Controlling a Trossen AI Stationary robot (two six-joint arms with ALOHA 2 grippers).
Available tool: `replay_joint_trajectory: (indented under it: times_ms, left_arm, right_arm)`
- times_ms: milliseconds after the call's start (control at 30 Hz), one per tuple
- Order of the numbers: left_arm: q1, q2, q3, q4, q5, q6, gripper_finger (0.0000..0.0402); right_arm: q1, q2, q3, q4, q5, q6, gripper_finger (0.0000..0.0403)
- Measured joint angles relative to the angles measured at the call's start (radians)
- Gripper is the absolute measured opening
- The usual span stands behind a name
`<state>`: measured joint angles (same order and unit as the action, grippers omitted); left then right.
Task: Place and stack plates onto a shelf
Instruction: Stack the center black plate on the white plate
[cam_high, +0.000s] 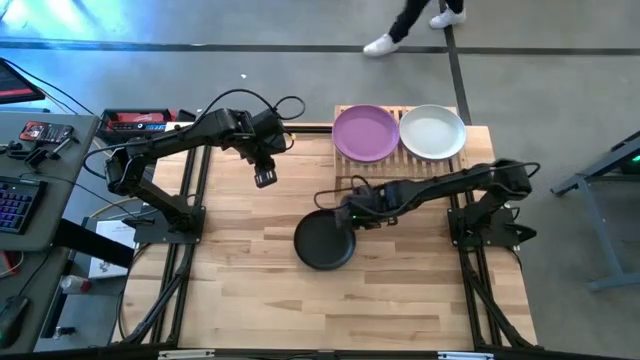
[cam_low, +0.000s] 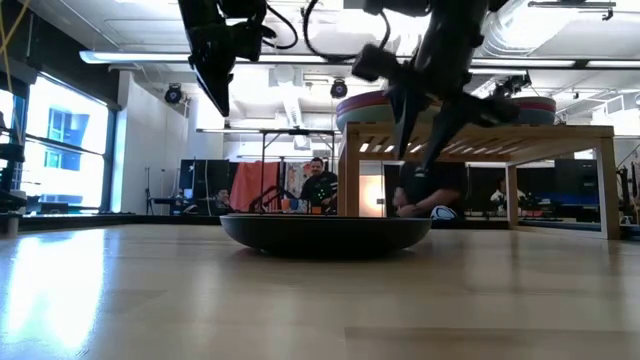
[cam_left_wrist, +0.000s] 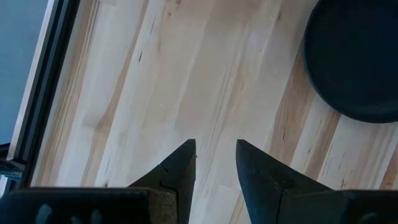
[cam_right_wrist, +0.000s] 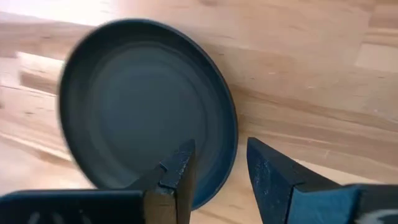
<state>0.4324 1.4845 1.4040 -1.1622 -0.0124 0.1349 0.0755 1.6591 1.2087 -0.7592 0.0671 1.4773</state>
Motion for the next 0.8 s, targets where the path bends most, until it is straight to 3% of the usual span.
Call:
replay_joint_trajectory:
  times_ms: [800]
  left_arm:
    - [0.0,0.0,0.0,0.006,0.0,0.0,0.0102]
  right_arm:
    - [0.023,0.222,0.0,0.089,-0.039,0.015,0.0122]
